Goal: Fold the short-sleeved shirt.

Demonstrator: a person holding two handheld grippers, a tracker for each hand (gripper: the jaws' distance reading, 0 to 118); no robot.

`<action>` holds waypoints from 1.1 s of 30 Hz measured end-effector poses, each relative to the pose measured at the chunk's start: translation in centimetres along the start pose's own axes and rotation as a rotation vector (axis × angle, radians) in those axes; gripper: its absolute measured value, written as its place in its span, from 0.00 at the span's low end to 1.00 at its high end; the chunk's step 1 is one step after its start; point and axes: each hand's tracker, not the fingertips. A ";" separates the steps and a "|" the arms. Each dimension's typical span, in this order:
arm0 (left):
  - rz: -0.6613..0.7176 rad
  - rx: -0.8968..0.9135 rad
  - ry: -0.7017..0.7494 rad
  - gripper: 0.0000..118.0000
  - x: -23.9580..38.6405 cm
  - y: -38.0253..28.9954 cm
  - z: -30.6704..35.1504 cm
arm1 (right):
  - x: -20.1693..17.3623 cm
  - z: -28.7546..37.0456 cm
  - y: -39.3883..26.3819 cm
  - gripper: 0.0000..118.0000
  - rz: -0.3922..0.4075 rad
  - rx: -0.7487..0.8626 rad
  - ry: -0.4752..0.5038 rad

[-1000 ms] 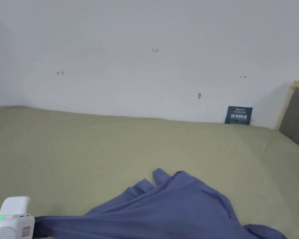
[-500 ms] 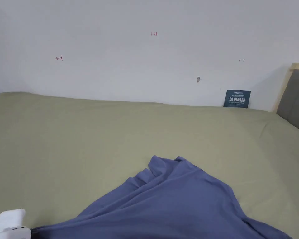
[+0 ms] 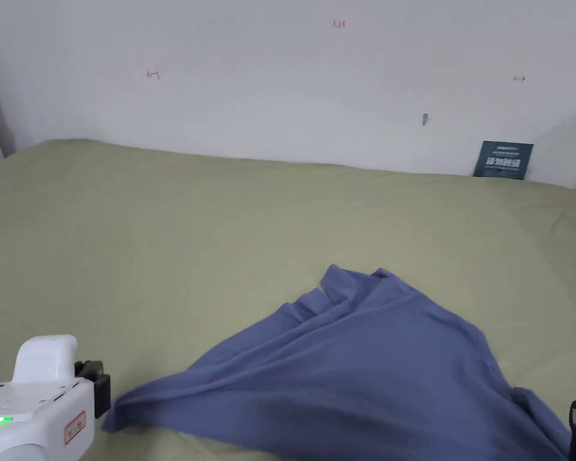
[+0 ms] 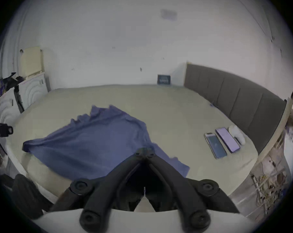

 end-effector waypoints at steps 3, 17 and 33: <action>-0.026 -0.006 -0.015 0.00 -0.3 -0.1 0.9 | -2.4 1.5 0.1 0.01 -0.008 0.030 0.057; -0.079 -0.326 -0.080 1.00 -2.3 -2.5 -9.3 | -9.4 0.0 -2.2 0.01 -0.019 -0.052 0.177; -0.113 -0.398 -0.141 0.01 -1.8 -2.6 -14.9 | -6.8 -16.6 2.5 0.01 0.033 -0.211 0.207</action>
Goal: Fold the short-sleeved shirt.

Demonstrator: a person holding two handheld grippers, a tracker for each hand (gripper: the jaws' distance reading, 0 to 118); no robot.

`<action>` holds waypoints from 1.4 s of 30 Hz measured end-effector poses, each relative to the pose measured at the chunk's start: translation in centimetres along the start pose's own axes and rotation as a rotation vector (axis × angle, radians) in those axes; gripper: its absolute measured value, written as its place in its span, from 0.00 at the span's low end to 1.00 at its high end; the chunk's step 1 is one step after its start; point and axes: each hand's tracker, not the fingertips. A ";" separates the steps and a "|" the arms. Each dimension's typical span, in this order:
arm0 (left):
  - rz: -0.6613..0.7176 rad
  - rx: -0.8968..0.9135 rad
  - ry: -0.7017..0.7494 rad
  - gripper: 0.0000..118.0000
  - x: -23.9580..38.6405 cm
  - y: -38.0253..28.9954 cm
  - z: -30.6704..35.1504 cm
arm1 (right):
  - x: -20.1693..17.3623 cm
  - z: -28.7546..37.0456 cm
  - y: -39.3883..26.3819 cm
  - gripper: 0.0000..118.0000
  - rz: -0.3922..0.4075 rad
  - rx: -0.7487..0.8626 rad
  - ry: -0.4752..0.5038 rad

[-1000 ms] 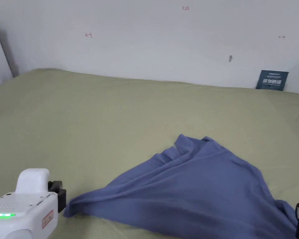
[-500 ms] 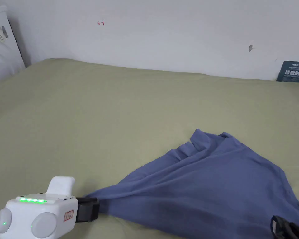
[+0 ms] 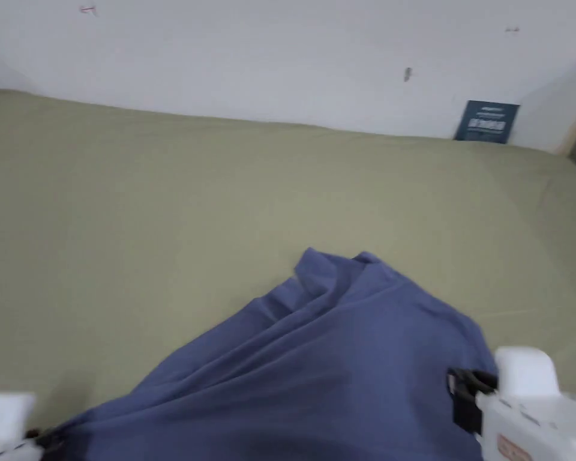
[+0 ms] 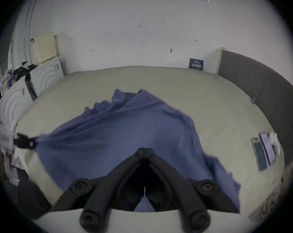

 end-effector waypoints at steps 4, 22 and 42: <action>0.056 0.008 -0.008 0.01 0.0 -0.1 -0.1 | 2.9 -8.3 6.4 0.03 -0.009 -0.055 0.026; 0.074 -0.019 0.010 0.01 0.6 0.2 0.1 | 3.6 -24.3 12.3 0.56 0.175 -0.425 0.036; -0.015 0.422 0.043 0.01 5.2 22.1 21.7 | 7.6 20.0 26.9 0.02 0.104 0.293 -0.023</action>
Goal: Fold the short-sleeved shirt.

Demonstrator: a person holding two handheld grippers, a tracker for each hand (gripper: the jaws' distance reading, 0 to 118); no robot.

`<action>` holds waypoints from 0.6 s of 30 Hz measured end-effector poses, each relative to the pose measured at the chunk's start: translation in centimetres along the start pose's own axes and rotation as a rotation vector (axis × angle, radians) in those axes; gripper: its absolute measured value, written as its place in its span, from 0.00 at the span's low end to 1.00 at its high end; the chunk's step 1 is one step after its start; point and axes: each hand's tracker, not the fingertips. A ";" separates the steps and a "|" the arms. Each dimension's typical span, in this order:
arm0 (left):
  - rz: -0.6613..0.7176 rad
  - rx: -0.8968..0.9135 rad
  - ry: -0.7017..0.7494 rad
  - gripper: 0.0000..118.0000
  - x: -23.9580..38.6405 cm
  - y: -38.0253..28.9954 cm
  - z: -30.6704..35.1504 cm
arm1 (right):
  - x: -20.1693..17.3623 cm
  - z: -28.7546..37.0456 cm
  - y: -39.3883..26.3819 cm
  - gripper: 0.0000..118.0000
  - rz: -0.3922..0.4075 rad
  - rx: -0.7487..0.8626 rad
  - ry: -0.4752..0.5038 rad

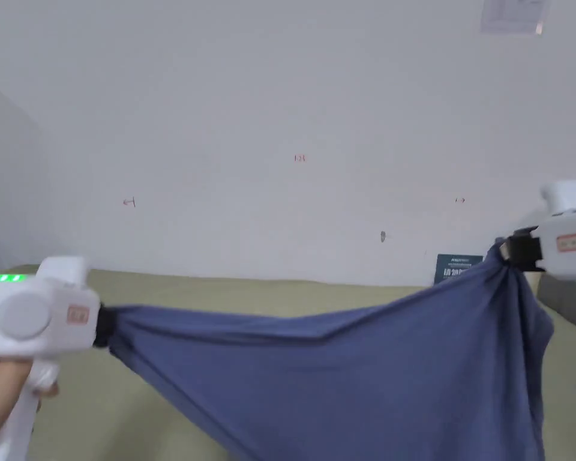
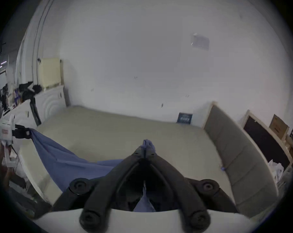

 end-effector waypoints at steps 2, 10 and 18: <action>-0.006 0.021 -0.003 0.01 0.6 3.5 0.8 | 0.4 2.7 1.7 0.02 -0.023 0.050 -0.025; -0.004 0.077 0.052 0.01 2.4 13.4 2.8 | 1.6 3.1 5.8 0.02 -0.073 0.114 -0.066; 0.036 0.138 0.107 0.01 3.7 17.9 2.7 | 2.0 -1.6 11.0 0.02 -0.074 0.155 -0.092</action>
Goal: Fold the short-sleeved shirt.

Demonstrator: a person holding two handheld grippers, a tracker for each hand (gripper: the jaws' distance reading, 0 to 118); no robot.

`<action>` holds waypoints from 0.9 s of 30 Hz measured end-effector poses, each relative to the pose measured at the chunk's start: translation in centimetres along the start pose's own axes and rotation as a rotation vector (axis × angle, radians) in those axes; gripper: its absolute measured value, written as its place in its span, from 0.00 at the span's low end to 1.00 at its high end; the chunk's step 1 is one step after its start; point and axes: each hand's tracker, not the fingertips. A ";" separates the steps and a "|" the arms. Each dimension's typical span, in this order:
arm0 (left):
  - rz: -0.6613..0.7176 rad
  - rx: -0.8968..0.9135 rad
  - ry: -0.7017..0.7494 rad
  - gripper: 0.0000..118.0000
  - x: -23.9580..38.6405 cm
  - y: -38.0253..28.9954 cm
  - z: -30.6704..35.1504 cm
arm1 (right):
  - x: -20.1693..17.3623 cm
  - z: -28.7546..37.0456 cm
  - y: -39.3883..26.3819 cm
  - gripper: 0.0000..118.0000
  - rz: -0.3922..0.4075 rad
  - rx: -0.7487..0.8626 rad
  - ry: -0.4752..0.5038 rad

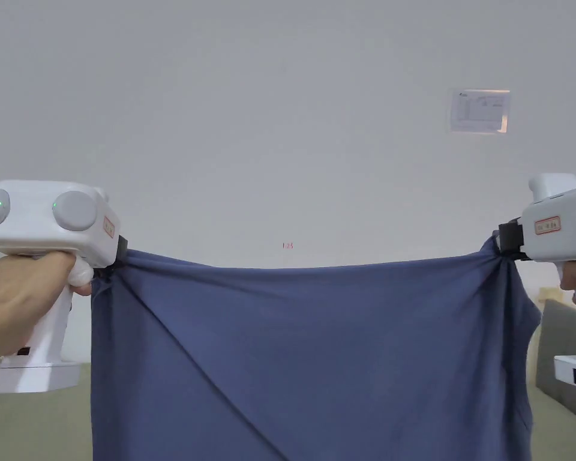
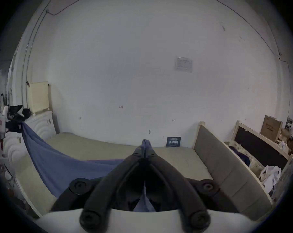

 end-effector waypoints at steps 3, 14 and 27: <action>-0.008 0.007 0.019 0.01 1.0 1.2 -0.9 | 0.2 -2.3 1.9 0.02 -0.003 0.013 -0.002; -0.008 0.049 0.073 0.01 4.1 7.6 -8.4 | 0.6 -11.5 8.1 0.02 0.020 0.057 -0.051; -0.037 0.035 0.122 0.01 6.2 3.8 -19.5 | -0.1 -21.5 2.8 0.02 0.043 -0.011 -0.077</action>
